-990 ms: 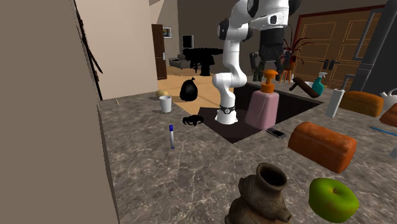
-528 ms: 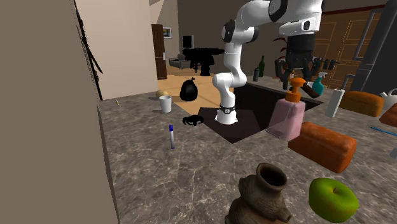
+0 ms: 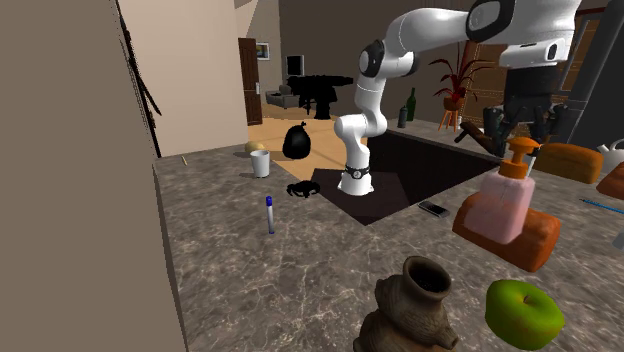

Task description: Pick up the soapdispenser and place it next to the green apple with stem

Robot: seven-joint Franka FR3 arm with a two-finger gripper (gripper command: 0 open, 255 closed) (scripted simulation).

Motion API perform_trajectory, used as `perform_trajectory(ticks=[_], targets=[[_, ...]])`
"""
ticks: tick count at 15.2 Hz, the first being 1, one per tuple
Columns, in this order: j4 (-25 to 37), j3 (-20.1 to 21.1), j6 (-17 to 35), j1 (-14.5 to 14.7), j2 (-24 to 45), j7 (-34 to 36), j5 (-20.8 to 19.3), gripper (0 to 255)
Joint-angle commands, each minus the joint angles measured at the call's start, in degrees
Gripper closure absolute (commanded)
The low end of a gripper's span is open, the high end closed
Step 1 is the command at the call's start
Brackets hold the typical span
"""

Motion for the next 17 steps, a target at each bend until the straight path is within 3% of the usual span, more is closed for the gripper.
perform_trajectory(ticks=[1, 17], targets=[[0.15, 0.2, 1.16, 0.51, 1.2, 0.73, -0.16, 255], [-14.1, 0.19, 14.12, 0.47, -0.08, 0.36, -0.03, 255]])
